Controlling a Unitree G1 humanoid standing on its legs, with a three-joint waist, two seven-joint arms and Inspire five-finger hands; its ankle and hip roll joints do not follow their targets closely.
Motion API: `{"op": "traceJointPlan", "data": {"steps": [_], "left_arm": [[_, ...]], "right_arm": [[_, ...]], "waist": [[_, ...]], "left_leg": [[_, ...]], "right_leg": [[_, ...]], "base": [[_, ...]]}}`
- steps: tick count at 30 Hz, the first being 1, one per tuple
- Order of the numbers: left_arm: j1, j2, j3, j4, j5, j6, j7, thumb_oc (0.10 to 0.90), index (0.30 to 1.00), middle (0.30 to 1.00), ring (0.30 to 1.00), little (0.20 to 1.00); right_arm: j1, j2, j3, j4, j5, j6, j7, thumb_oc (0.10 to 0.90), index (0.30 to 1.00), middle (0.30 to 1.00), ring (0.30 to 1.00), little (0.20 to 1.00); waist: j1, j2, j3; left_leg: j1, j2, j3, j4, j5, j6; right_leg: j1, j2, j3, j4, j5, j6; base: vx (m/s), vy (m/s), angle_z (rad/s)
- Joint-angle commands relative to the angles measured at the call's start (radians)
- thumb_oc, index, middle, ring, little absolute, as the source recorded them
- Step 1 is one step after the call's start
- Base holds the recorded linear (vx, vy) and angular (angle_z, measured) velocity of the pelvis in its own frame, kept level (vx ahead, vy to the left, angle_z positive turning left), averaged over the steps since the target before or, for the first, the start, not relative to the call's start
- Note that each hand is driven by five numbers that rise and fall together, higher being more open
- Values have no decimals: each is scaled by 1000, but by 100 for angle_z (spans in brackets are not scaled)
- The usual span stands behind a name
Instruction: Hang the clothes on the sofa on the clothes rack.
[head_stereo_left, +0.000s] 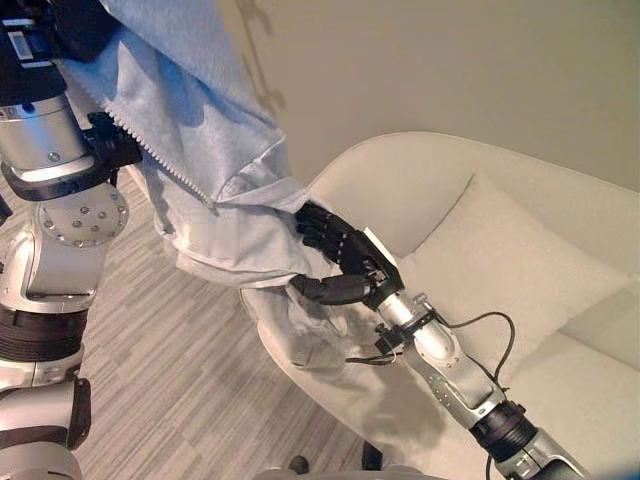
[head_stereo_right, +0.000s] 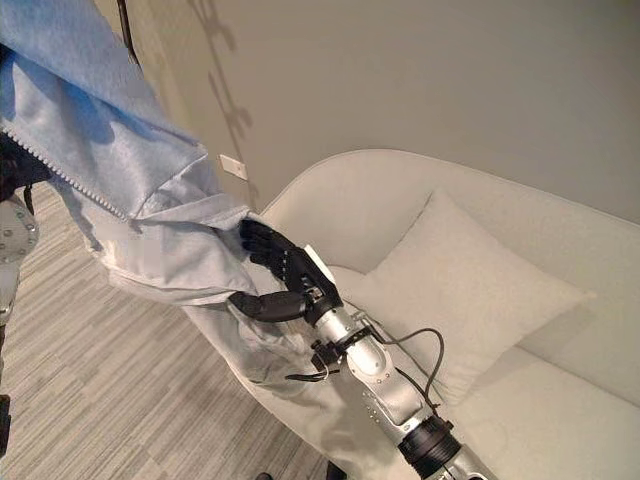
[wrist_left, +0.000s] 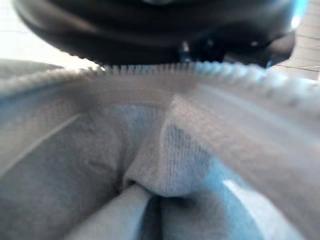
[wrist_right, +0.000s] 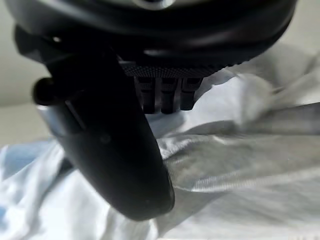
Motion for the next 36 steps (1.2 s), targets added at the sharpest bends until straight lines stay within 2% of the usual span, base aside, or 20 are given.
{"op": "traceJointPlan", "data": {"steps": [1,7,13,14,19,23,29,32,36], "left_arm": [[-149,91,-9,85,1,-6,50,400,300,300,300,300],[-154,106,-13,95,8,-7,35,400,300,300,300,300],[-183,96,-30,129,-7,-4,28,400,300,300,300,300],[-193,84,-37,132,-7,-5,28,400,300,300,300,300],[-212,65,-52,133,1,-5,31,400,300,300,300,300],[-221,-5,-66,129,-7,-9,48,400,300,300,300,300],[-224,-95,-99,127,-13,-13,64,400,300,300,300,300],[-230,-129,-107,94,-9,-18,80,400,300,300,300,300],[-239,-138,-112,76,-2,-13,90,400,300,300,300,300]], "right_arm": [[19,-22,-53,-63,-28,-102,-13,800,900,900,900,900],[57,-54,-68,-19,-92,-86,1,800,900,900,900,900],[78,-11,-18,71,14,-70,72,800,900,900,900,900],[66,17,20,103,56,-59,99,800,900,900,900,900],[32,63,99,163,75,-53,123,800,900,900,900,900],[-37,162,180,275,87,-59,114,800,900,900,900,900],[-137,249,269,371,-6,-67,59,800,900,900,900,900],[-199,293,282,433,-113,-75,-11,800,900,900,900,900],[-216,309,279,445,-139,-74,-36,800,900,900,900,900]], "waist": [[-10,-22,-121],[-13,-24,-122],[-14,-22,-119],[-9,-17,-119],[-6,-10,-112],[2,3,-107],[19,23,-97],[28,35,-92],[31,42,-89]], "left_leg": [[26,-18,70,2,-58,14],[27,-15,69,2,-59,13],[31,-12,65,2,-57,10],[35,-8,62,2,-65,9],[29,-11,54,2,-53,8],[25,-12,44,2,-49,7],[23,-12,29,2,-54,7],[14,-15,21,2,-51,8],[8,-17,19,2,-47,9]], "right_leg": [[98,-79,34,6,-67,102],[101,-78,34,6,-70,102],[106,-73,32,6,-73,99],[109,-70,31,6,-83,98],[107,-72,27,6,-77,96],[107,-73,23,6,-80,92],[113,-70,15,6,-94,87],[108,-73,10,6,-96,87],[104,-74,9,6,-94,88]], "base": [[0,0,0],[-4,-12,-3],[4,-16,-1],[0,0,0],[-15,-12,4],[-13,-7,5],[14,-7,6],[4,4,8],[-1,10,5]]}}
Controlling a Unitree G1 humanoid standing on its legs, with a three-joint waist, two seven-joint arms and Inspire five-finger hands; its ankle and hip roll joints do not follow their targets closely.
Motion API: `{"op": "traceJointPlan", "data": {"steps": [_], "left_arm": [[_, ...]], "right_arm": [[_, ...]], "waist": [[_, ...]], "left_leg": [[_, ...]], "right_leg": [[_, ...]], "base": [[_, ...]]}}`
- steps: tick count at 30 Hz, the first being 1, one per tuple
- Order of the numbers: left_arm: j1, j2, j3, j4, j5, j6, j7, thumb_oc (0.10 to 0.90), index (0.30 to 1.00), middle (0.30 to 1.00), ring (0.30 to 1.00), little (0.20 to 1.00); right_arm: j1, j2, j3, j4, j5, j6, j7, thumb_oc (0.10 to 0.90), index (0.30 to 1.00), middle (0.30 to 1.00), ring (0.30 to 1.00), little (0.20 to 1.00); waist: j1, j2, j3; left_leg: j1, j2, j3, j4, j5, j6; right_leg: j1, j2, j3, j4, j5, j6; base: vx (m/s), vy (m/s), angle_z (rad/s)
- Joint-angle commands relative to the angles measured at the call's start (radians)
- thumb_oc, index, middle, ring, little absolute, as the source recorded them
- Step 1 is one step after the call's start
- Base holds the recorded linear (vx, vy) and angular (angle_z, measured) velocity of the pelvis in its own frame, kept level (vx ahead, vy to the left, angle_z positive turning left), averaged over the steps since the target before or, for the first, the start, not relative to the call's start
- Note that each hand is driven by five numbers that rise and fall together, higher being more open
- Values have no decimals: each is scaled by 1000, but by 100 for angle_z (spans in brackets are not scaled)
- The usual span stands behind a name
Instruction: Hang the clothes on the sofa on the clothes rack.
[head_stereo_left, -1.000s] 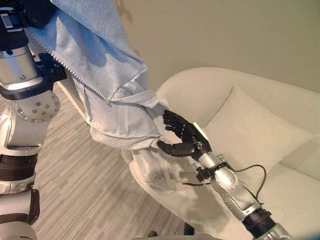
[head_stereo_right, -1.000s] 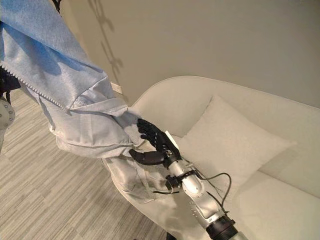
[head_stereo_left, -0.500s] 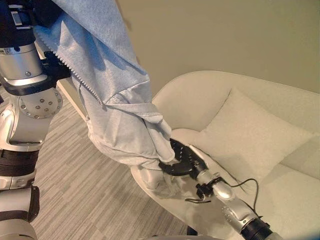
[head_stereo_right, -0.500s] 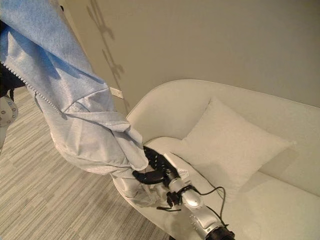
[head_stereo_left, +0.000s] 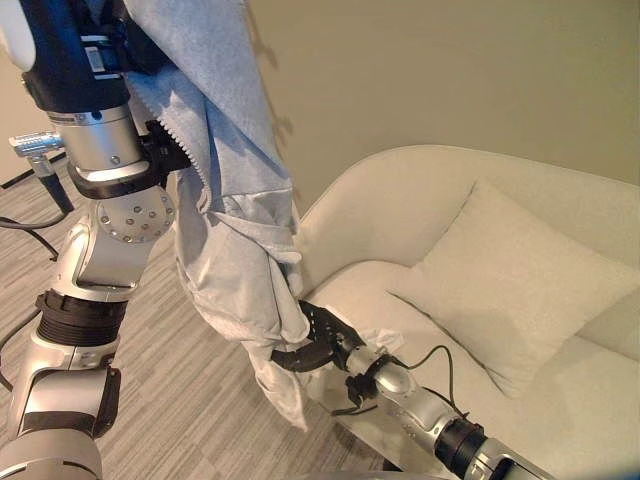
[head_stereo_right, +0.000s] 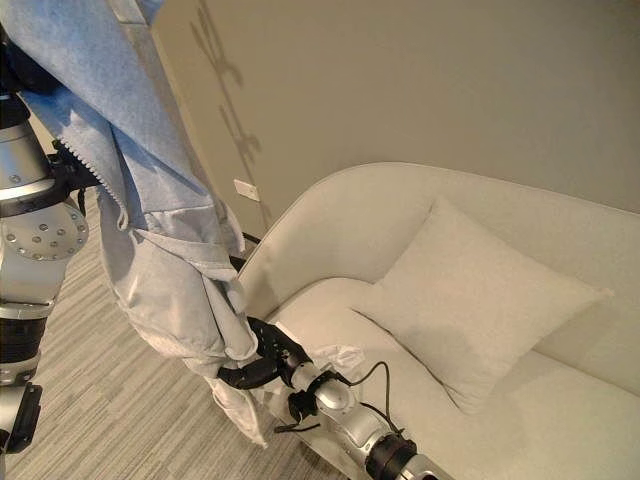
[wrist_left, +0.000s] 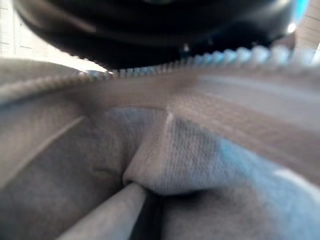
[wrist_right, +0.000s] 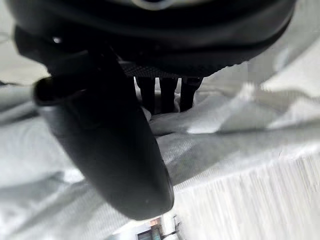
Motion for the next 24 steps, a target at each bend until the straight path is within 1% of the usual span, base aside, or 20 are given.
{"op": "traceJointPlan", "data": {"steps": [1,5,9,10,11,12,13,14,15,22,23,24], "left_arm": [[-165,-14,40,8,-5,7,73,400,300,300,300,300],[-162,-37,41,-19,-12,5,82,400,300,300,300,300],[-184,-103,22,-30,-45,5,92,400,300,300,300,300],[-184,-103,21,-30,-44,5,91,400,300,300,300,300],[-198,-147,4,-33,-58,0,90,400,300,300,300,300],[-198,-160,-1,-33,-63,0,90,400,300,300,300,300],[-198,-173,-3,-33,-66,2,90,400,300,300,300,300],[-198,-185,-6,-35,-72,3,89,400,300,300,300,300],[-201,-213,-6,-38,-78,5,97,400,300,300,300,300],[-205,-232,-6,-49,-82,9,103,400,300,300,300,300],[-192,-215,11,-70,-84,6,108,400,300,300,300,300],[-181,-206,19,-78,-84,4,108,400,300,300,300,300]], "right_arm": [[-139,140,-4,-15,-68,-101,-43,800,900,900,900,900],[-151,161,-4,8,-80,-100,-65,800,900,900,900,900],[-172,204,8,45,-78,-95,-85,800,900,900,900,900],[-172,204,7,46,-78,-96,-85,800,900,900,900,900],[-175,225,20,48,-57,-94,-80,800,900,900,900,900],[-176,230,23,52,-51,-93,-79,800,900,900,900,900],[-175,237,25,62,-42,-91,-79,770,855,855,855,855],[-172,246,24,71,-19,-91,-78,478,418,418,418,418],[-169,260,13,94,13,-92,-87,400,300,300,300,300],[-154,266,-6,128,44,-93,-102,400,300,300,300,300],[-128,246,-33,126,48,-94,-120,400,300,300,300,300],[-118,238,-46,127,48,-94,-127,400,300,300,300,300]], "waist": [[28,-37,-31],[34,-33,-31],[42,-30,-31],[42,-30,-31],[43,-30,-32],[43,-30,-32],[43,-30,-32],[44,-32,-32],[42,-32,-31],[40,-36,-34],[37,-41,-32],[37,-42,-35]], "left_leg": [[8,-23,51,2,-49,16],[5,-25,46,2,-48,17],[7,-28,37,2,-50,19],[7,-28,36,2,-50,20],[9,-29,33,2,-52,21],[10,-29,33,2,-52,21],[11,-29,32,2,-53,21],[12,-29,32,2,-53,21],[14,-30,33,2,-55,23],[21,-27,38,2,-60,24],[17,-31,40,2,-50,24],[21,-28,42,2,-60,24]], "right_leg": [[89,-75,39,6,-86,95],[89,-77,36,6,-87,94],[93,-78,34,6,-91,92],[94,-78,34,6,-91,92],[96,-79,32,6,-94,91],[97,-79,32,6,-94,91],[98,-79,32,6,-95,91],[100,-79,32,6,-95,90],[100,-79,32,6,-95,90],[104,-79,40,6,-98,90],[100,-82,42,6,-88,90],[103,-80,43,6,-96,91]], "base": [[10,9,5],[14,6,5],[28,2,4],[33,16,4],[29,15,6],[34,16,6],[21,5,11],[18,10,9],[17,11,6],[0,0,0],[0,0,0],[0,0,0]]}}
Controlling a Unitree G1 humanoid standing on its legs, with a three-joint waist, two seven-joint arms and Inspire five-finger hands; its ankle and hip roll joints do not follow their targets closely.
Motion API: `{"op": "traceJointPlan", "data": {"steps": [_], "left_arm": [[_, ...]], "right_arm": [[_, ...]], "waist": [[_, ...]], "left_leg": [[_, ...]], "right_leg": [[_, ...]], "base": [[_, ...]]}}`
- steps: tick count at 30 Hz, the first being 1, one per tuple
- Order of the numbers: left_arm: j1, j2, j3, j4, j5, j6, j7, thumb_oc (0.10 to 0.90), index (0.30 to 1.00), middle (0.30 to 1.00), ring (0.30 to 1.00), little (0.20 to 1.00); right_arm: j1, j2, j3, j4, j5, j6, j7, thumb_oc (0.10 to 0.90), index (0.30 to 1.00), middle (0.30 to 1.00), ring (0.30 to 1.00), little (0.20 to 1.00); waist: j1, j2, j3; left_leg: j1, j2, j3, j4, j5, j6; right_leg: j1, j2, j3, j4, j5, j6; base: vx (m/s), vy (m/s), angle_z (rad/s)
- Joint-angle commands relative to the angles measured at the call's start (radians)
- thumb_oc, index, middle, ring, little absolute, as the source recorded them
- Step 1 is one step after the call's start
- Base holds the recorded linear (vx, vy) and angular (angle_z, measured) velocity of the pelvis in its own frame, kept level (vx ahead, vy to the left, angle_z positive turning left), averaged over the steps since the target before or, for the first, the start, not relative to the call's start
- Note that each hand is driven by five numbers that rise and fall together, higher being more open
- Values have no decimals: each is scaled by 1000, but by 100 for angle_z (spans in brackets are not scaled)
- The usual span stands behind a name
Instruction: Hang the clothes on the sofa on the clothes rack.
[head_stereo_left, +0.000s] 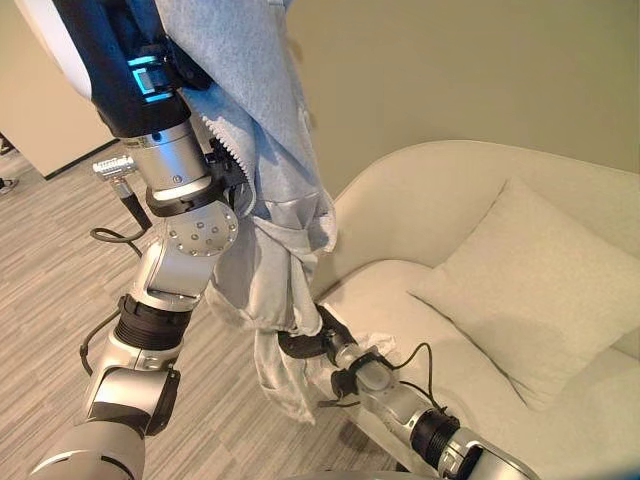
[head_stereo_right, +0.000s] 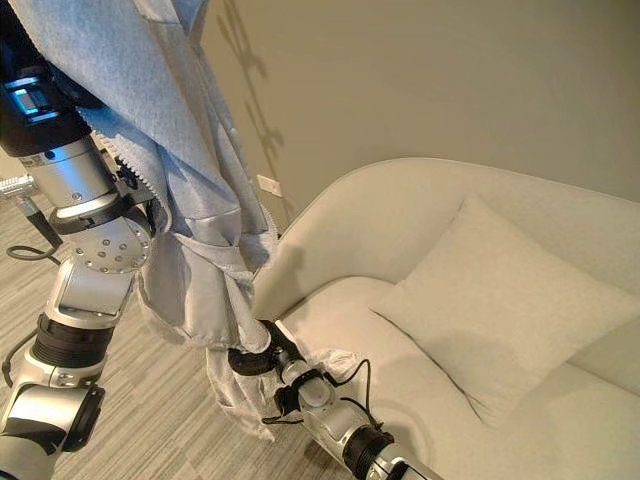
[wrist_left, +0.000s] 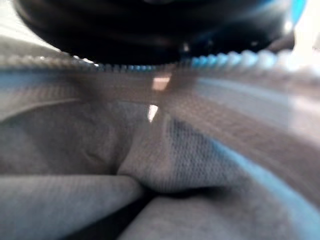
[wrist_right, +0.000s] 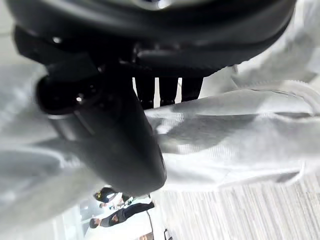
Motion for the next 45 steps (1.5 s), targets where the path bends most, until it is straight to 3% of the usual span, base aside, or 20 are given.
{"op": "traceJointPlan", "data": {"steps": [1,10,14,16,17,21,24,29,30,31,33,34,35,36,37,38,40,42,44,45], "left_arm": [[-150,60,85,-30,-40,-21,47,400,300,300,300,300],[-32,187,192,-100,-65,-30,45,400,300,300,300,300],[111,241,310,-147,-59,-46,43,400,300,300,300,300],[142,246,335,-152,-55,-48,46,400,300,300,300,300],[219,253,400,-162,-38,-54,59,400,300,300,300,300],[384,238,527,-178,-2,-64,76,400,300,300,300,300],[516,163,603,-191,0,-85,95,400,300,300,300,300],[627,48,607,-203,-69,-123,73,400,300,300,300,300],[630,22,578,-193,-102,-132,47,400,300,300,300,300],[646,-15,524,-204,-145,-144,-12,400,300,300,300,300],[690,-39,493,-210,-182,-161,-62,400,300,300,300,300],[730,-43,473,-204,-211,-166,-102,400,300,300,300,300],[734,-43,473,-204,-214,-167,-106,400,300,300,300,300],[752,-44,458,-187,-220,-165,-122,400,300,300,300,300],[783,-63,436,-153,-261,-175,-141,400,300,300,300,300],[783,-64,434,-151,-262,-177,-142,400,300,300,300,300],[782,-79,413,-141,-285,-181,-151,400,300,300,300,300],[782,-81,380,-137,-300,-181,-178,400,300,300,300,300],[767,-90,336,-141,-335,-184,-216,400,300,300,300,300],[763,-95,300,-152,-359,-187,-242,400,300,300,300,300]], "right_arm": [[-67,106,-58,-52,33,-94,-36,400,300,300,300,300],[21,-57,-299,-133,-31,-103,-162,400,300,300,300,300],[49,-188,-510,-282,-210,-100,-329,400,300,300,300,300],[58,-210,-546,-320,-260,-98,-367,400,300,300,300,300],[74,-273,-648,-415,-395,-77,-459,400,300,300,300,300],[106,-365,-827,-622,-652,-5,-605,400,300,300,300,300],[123,-410,-945,-770,-849,70,-694,400,300,300,300,300],[152,-417,-1021,-890,-952,110,-731,400,300,300,300,300],[172,-414,-1036,-908,-959,108,-731,400,300,300,300,300],[202,-416,-1047,-935,-947,92,-725,400,300,300,300,300],[225,-408,-1042,-962,-920,62,-707,400,300,300,300,300],[258,-408,-1034,-967,-902,47,-680,400,300,300,300,300],[262,-407,-1035,-969,-900,46,-678,400,300,300,300,300],[282,-410,-1028,-971,-894,36,-666,400,300,300,300,300],[341,-419,-1026,-975,-878,19,-654,400,300,300,300,300],[344,-420,-1027,-974,-878,18,-654,400,300,300,300,300],[375,-435,-1043,-981,-896,20,-661,400,300,300,300,300],[379,-444,-1064,-994,-917,39,-671,400,300,300,300,300],[389,-436,-1085,-1007,-947,57,-666,400,300,300,300,300],[402,-424,-1099,-1010,-964,77,-659,400,300,300,300,300]], "waist": [[6,-68,-25],[7,-95,-34],[12,-112,-32],[13,-114,-32],[17,-123,-30],[25,-146,-27],[35,-168,-16],[53,-198,7],[54,-210,18],[45,-235,46],[29,-254,64],[18,-269,70],[19,-268,65],[15,-274,71],[16,-283,75],[16,-280,72],[19,-273,70],[20,-248,59],[10,-232,42],[5,-237,37]], "left_leg": [[39,-25,68,-2,-54,24],[39,-21,73,-2,-57,22],[35,-17,72,-2,-59,26],[34,-17,70,-2,-59,27],[30,-15,66,-2,-59,29],[17,-17,58,-2,-58,33],[-6,-22,47,-2,-48,37],[-47,-29,40,-1,-37,38],[-65,-20,58,2,-36,31],[-109,18,130,39,-37,15],[-130,80,191,64,-36,2],[-148,164,242,67,-10,-15],[-146,167,244,63,-7,-19],[-158,213,267,55,22,-26],[-201,322,279,15,113,-68],[-201,326,277,11,118,-72],[-226,377,245,7,151,-104],[-235,388,205,20,156,-125],[-241,369,209,93,87,-141],[-252,338,211,149,22,-142]], "right_leg": [[110,-77,68,6,-83,96],[107,-71,68,6,-83,97],[102,-68,68,6,-81,98],[101,-67,68,6,-81,98],[97,-66,68,6,-81,98],[87,-63,68,6,-78,98],[71,-63,67,6,-73,101],[54,-71,48,6,-68,104],[59,-81,21,6,-76,107],[71,-110,-32,6,-76,114],[81,-136,-57,6,-70,128],[87,-167,-69,6,-64,143],[86,-164,-68,6,-64,143],[85,-180,-73,7,-63,151],[87,-216,-71,12,-66,171],[85,-212,-72,12,-67,170],[92,-248,-63,18,-72,189],[101,-288,-59,29,-62,204],[114,-349,-67,40,-23,224],[124,-401,-70,50,30,248]], "base": [[0,0,0],[7,0,0],[0,0,0],[0,0,0],[0,0,0],[3,1,-1],[-25,18,-2],[-55,36,6],[-146,103,36],[-116,190,52],[-79,327,130],[-36,305,118],[-12,385,52],[23,587,39],[19,588,39],[57,621,29],[86,518,12],[78,710,4],[77,762,7],[56,742,56]]}}
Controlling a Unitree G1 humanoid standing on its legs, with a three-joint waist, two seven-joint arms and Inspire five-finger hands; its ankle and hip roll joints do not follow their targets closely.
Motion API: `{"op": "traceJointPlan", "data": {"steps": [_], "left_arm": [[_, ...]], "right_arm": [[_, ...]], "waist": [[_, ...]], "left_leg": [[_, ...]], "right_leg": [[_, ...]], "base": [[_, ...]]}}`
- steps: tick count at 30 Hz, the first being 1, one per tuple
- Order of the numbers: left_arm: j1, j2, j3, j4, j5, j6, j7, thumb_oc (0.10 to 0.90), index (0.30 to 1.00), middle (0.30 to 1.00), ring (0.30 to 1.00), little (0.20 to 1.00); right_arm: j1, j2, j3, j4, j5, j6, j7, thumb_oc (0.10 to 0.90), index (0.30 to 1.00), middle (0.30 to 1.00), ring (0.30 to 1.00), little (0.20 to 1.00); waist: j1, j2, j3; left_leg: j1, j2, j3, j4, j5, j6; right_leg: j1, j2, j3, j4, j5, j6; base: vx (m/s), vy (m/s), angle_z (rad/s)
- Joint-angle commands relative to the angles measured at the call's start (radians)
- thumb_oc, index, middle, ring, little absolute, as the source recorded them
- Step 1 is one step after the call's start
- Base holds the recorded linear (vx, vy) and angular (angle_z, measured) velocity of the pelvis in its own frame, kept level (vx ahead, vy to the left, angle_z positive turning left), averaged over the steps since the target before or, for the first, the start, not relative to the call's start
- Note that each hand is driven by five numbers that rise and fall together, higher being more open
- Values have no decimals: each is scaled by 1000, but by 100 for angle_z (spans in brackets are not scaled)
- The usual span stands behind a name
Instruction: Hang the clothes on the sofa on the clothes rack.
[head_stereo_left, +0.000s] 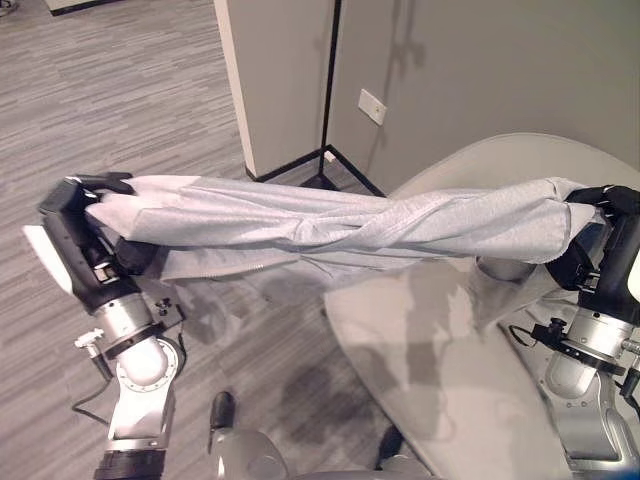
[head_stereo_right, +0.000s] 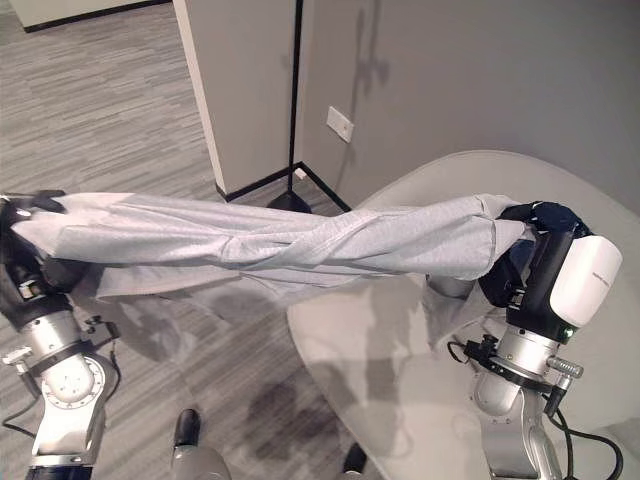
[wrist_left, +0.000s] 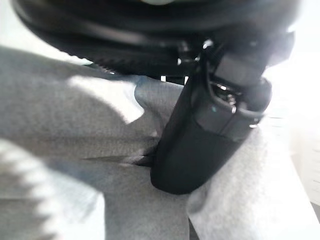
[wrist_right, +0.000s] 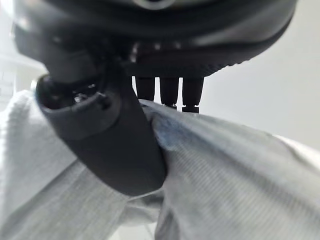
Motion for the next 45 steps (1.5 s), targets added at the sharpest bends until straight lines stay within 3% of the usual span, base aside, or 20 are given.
{"op": "traceJointPlan", "data": {"steps": [1,4,6,8,10,11,12,13,16,19,24,25,27,31,33,35,36,38,41,45], "left_arm": [[-3,50,5,-190,-69,-97,-55,400,300,300,300,300],[-40,85,-48,-200,-127,-84,-91,400,300,300,300,300],[-31,100,-56,-229,-121,-82,-104,400,300,300,300,300],[-9,103,-74,-234,-142,-80,-131,400,300,300,300,300],[13,98,-88,-243,-161,-79,-153,400,300,300,300,300],[28,96,-112,-239,-185,-74,-180,400,300,300,300,300],[37,92,-155,-236,-214,-63,-223,400,300,300,300,300],[38,86,-208,-214,-241,-52,-256,400,300,300,300,300],[13,69,-307,-179,-329,-37,-330,400,300,300,300,300],[-1,83,-335,-182,-326,-28,-350,400,300,300,300,300],[42,97,-316,-207,-333,-13,-344,400,300,300,300,300],[38,90,-311,-201,-346,-18,-346,400,300,300,300,300],[30,91,-300,-207,-348,-22,-336,400,300,300,300,300],[32,94,-287,-219,-350,-19,-332,400,300,300,300,300],[44,84,-278,-235,-363,-16,-334,400,300,300,300,300],[50,77,-285,-235,-349,-12,-324,400,300,300,300,300],[47,73,-297,-221,-322,-8,-326,400,300,300,300,300],[24,69,-311,-193,-282,-4,-313,400,300,300,300,300],[7,51,-328,-181,-282,-12,-313,400,300,300,300,300],[-2,63,-340,-158,-275,6,-312,400,300,300,300,300]], "right_arm": [[-87,-102,-119,-132,-53,11,-53,400,300,300,300,300],[-125,-66,-69,-134,-31,16,-36,400,300,300,300,300],[-134,-61,-43,-141,-41,10,-26,400,300,300,300,300],[-112,-45,-38,-155,-32,-9,-10,400,300,300,300,300],[-98,-45,-39,-160,-28,-20,1,400,300,300,300,300],[-84,-52,-38,-153,-22,-31,9,400,300,300,300,300],[-64,-69,-41,-138,-13,-46,22,400,300,300,300,300],[-44,-75,-39,-118,2,-55,16,400,300,300,300,300],[-23,-98,-56,-114,-3,-57,-6,400,300,300,300,300],[-4,-108,-78,-127,-12,-46,-9,400,300,300,300,300],[-6,-84,-38,-141,36,-69,11,400,300,300,300,300],[-2,-86,-33,-160,44,-74,29,400,300,300,300,300],[-42,-104,-32,-166,92,-95,25,400,300,300,300,300],[-75,-106,-32,-160,123,-111,14,400,300,300,300,300],[-94,-104,-32,-156,136,-120,13,400,300,300,300,300],[-121,-116,-23,-143,134,-115,14,400,300,300,300,300],[-146,-132,-16,-127,133,-116,10,400,300,300,300,300],[-151,-137,-18,-97,156,-113,1,400,300,300,300,300],[-96,-106,-44,-137,157,-115,33,400,300,300,300,300],[-61,-67,-31,-137,158,-100,86,400,300,300,300,300]], "waist": [[8,21,-125],[7,6,-108],[-4,10,-100],[-13,24,-99],[-10,27,-103],[-10,35,-103],[-20,35,-92],[-50,21,-73],[-90,13,-43],[-113,16,-47],[-121,29,-64],[-134,39,-62],[-136,32,-21],[-125,26,-13],[-110,13,-23],[-86,16,-36],[-60,27,-38],[-65,41,-38],[-74,63,-64],[-93,46,-86]], "left_leg": [[10,61,-20,16,-57,37],[1,-32,21,80,-130,108],[25,-90,37,61,-130,151],[60,-150,27,23,-128,195],[73,-172,29,5,-117,208],[92,-191,26,-18,-114,221],[116,-229,0,-48,-96,234],[157,-279,-45,-59,-104,244],[211,-360,-152,-94,-98,260],[223,-392,-219,-102,-105,261],[244,-384,-219,-66,-157,266],[226,-379,-183,49,-164,217],[68,-345,-84,347,-31,150],[-35,-277,-33,438,-36,170],[-64,-200,-7,316,-71,197],[-49,-166,-47,113,-38,186],[-99,-141,-124,-23,14,154],[-137,-107,-107,-133,60,124],[-123,-72,-55,-100,103,107],[-98,-118,-30,-14,62,138]], "right_leg": [[95,-115,24,-2,110,93],[46,-234,-48,64,317,91],[26,-229,-72,117,284,69],[0,-132,-24,181,170,31],[-12,-93,-27,209,104,8],[-26,-17,-31,236,7,-24],[-80,113,-7,264,-102,-62],[-137,249,99,249,-143,-72],[-194,365,234,166,-101,-70],[-164,361,271,114,-91,-72],[-126,353,267,99,-96,-83],[-96,343,271,77,-102,-90],[-40,324,285,45,-105,-114],[-19,316,299,13,-103,-118],[8,288,303,-6,-116,-102],[25,278,328,-12,-137,-90],[62,268,359,-17,-172,-79],[106,250,357,-11,-214,-71],[124,200,373,25,-218,-40],[84,129,397,123,-157,-18]], "base": [[38,697,74],[11,682,34],[37,640,21],[81,413,35],[95,347,18],[206,606,21],[309,615,74],[302,495,110],[220,221,102],[226,69,175],[197,-3,40],[116,81,-10],[112,125,8],[83,57,-15],[288,215,1],[359,331,-9],[192,217,-36],[354,493,-46],[334,571,-58],[252,432,-30]]}}
